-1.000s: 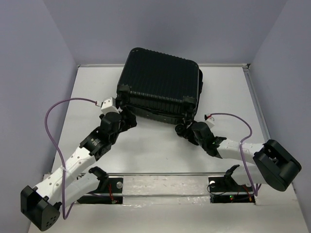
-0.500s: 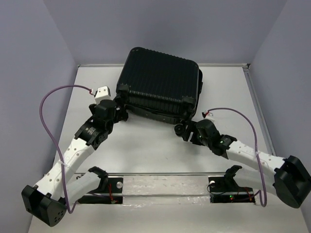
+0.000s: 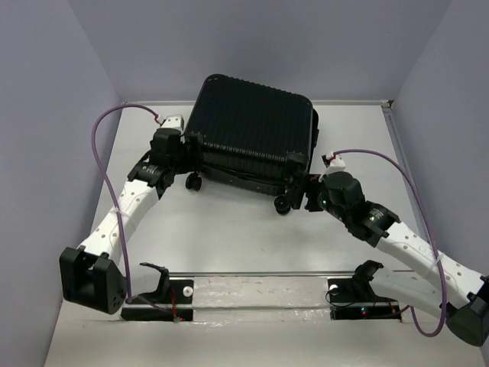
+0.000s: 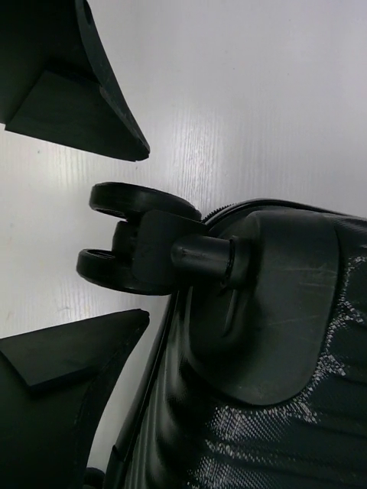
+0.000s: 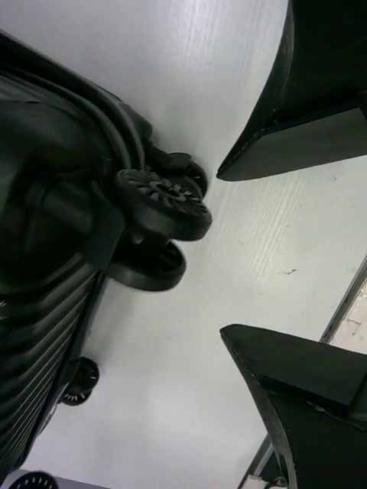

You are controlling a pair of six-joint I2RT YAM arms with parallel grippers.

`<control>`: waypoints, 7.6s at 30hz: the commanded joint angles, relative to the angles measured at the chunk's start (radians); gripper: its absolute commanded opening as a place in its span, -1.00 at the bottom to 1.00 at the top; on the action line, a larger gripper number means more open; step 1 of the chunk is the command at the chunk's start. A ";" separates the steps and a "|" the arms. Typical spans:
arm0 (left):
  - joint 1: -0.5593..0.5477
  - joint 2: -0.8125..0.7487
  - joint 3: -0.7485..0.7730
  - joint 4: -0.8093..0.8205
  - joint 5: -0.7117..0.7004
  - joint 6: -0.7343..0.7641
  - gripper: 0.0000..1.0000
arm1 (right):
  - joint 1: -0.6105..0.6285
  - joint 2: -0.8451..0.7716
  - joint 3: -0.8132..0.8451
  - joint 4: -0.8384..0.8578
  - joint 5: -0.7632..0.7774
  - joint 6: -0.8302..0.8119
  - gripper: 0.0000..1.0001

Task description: Pack the luggage

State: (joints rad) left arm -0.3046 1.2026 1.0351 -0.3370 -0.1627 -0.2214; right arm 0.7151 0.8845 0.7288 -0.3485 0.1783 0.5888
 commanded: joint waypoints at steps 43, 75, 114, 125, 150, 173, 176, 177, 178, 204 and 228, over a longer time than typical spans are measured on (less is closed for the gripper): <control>-0.344 -0.261 -0.303 0.329 0.431 -0.311 -0.88 | -0.562 1.174 1.238 0.102 -0.976 -0.054 0.99; -0.366 -0.247 -0.293 0.487 0.365 -0.384 -0.88 | -0.361 0.955 1.359 -0.149 -0.414 -0.345 0.99; -0.372 -0.258 -0.346 0.725 0.278 -0.630 -0.88 | 0.386 0.824 -0.094 1.097 0.270 0.108 0.35; -0.380 -0.250 -0.394 0.724 0.285 -0.633 -0.88 | 0.386 0.863 -0.169 1.326 0.162 0.230 -0.76; -0.421 -0.222 -0.524 0.802 0.215 -0.638 -0.88 | 0.352 0.685 -0.160 0.704 0.179 0.385 0.33; -0.432 -0.547 -0.434 0.362 -0.271 -0.412 0.98 | 0.285 0.168 0.020 0.155 0.386 0.043 0.19; -0.430 -0.566 -0.370 0.280 -0.365 -0.382 0.98 | 0.225 0.153 0.052 0.132 0.363 0.008 -0.69; -0.430 -0.552 -0.321 0.268 -0.376 -0.369 0.98 | 0.206 0.148 0.058 0.131 0.349 -0.001 -0.84; -0.429 -0.534 -0.288 0.265 -0.386 -0.352 0.98 | 0.169 0.142 0.072 0.128 0.319 -0.010 -0.86; 0.246 1.166 1.499 0.080 0.560 -0.323 0.98 | 0.015 0.102 -0.025 0.060 0.076 -0.024 -0.81; 0.203 1.361 1.263 0.329 0.847 -0.403 0.98 | -0.327 0.398 0.013 0.393 -0.074 -0.066 -0.58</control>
State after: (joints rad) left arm -0.0757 2.6450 2.3966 -0.0402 0.6098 -0.6712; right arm 0.4217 1.2160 0.6548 -0.1123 0.1581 0.5541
